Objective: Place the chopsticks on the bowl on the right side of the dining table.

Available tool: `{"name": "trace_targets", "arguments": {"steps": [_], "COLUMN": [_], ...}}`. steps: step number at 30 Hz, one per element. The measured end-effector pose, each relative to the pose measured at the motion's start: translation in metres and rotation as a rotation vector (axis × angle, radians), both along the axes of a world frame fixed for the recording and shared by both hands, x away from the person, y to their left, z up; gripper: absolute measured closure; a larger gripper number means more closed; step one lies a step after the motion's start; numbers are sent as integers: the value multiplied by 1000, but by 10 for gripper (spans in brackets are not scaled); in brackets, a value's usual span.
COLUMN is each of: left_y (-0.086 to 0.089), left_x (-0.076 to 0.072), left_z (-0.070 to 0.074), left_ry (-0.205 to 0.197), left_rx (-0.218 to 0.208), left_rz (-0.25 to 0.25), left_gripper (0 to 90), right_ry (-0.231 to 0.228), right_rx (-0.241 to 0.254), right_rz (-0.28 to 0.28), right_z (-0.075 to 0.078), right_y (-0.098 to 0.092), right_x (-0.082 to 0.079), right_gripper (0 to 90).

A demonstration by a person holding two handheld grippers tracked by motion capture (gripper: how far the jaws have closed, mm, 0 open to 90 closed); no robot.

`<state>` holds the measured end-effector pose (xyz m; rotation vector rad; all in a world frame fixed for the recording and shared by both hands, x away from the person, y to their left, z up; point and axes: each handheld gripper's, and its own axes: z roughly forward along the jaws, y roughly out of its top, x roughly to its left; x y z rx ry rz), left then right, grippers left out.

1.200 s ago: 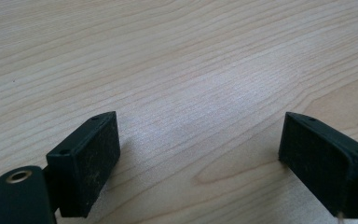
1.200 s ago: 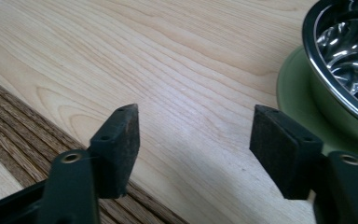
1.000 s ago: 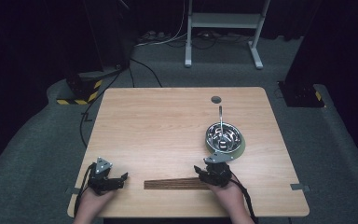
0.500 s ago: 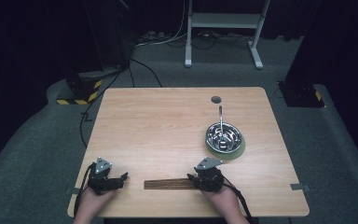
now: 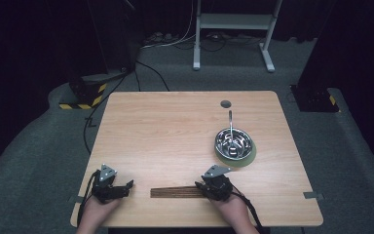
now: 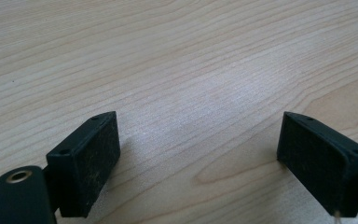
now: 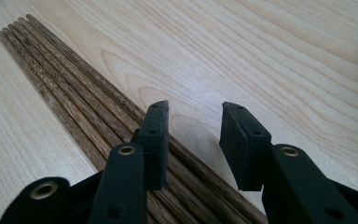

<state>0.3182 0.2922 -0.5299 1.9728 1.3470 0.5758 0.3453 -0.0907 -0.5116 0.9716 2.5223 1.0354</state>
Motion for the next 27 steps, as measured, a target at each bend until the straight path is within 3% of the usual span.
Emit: {"name": "trace_targets", "arguments": {"steps": [7,10,16,27], "left_y": [0,0,0,0], "left_x": [0,0,0,0], "left_z": [0,0,0,0], "left_ry": [-1,-1,-2,-2], "left_rx": [-1,-1,-1,-1], "left_rz": [2,2,2,3], "left_gripper": [132,132,134,137], "right_ry": [-31,-33,-21,0], "right_rx": [-21,-15,-13,-26], "right_rz": [-36,-24,2,-12], "right_z": [0,0,0,-2], "right_y": [-2,-2,1,0], "right_x": [2,2,-1,5], "right_gripper": [616,614,611,648]}}
